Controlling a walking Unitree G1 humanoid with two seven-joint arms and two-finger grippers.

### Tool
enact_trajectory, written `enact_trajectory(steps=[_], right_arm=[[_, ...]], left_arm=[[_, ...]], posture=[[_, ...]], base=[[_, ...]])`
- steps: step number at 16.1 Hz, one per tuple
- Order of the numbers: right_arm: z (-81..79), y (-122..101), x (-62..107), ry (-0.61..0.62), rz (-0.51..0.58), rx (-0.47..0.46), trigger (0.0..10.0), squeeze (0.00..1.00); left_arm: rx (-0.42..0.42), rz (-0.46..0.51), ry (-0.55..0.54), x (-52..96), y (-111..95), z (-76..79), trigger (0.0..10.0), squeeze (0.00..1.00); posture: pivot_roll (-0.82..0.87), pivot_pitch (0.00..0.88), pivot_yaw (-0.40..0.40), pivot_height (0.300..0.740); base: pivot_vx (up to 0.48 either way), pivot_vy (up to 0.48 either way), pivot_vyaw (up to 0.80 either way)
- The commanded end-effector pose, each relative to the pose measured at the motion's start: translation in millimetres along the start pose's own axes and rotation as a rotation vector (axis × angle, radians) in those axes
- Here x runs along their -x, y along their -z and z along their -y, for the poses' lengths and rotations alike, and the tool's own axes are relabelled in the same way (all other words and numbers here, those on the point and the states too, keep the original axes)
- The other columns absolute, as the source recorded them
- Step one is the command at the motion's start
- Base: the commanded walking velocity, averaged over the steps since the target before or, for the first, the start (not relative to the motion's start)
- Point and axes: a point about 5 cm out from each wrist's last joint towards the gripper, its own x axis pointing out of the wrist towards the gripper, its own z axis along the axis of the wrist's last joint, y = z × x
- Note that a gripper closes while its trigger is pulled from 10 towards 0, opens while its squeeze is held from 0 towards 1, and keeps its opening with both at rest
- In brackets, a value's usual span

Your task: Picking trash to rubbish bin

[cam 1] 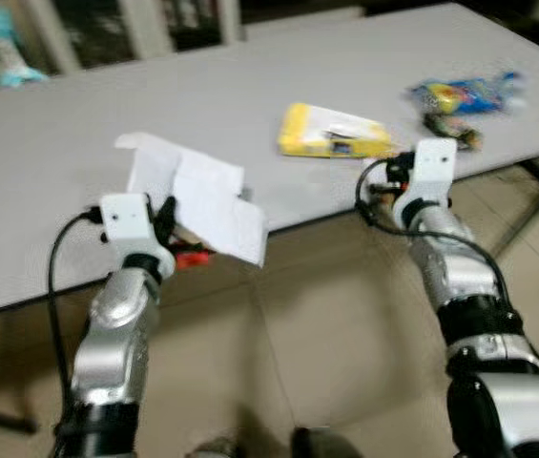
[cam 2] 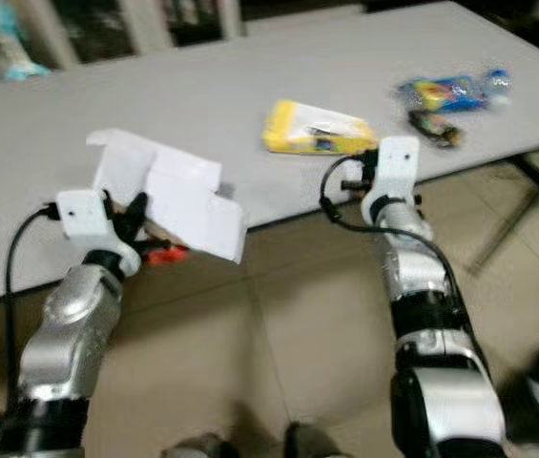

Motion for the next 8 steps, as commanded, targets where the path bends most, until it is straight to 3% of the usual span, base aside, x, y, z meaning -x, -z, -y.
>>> enact_trajectory(steps=[1,8], right_arm=[[-5.2,-3.8,-0.3,-0.017,0.017,0.0,10.0,0.0],[-4.8,-3.9,0.0,-0.015,0.018,0.011,10.0,0.0]], left_arm=[[0.009,-0.015,-0.005,1.3,1.4,-2.8,10.0,0.0],[0.015,-0.024,-0.008,2.2,3.6,-2.2,10.0,0.0]], posture=[[-0.07,0.107,0.067,0.74],[-0.08,0.108,0.066,0.74]], base=[[0.0,0.0,-0.69],[0.0,0.0,-0.69]])
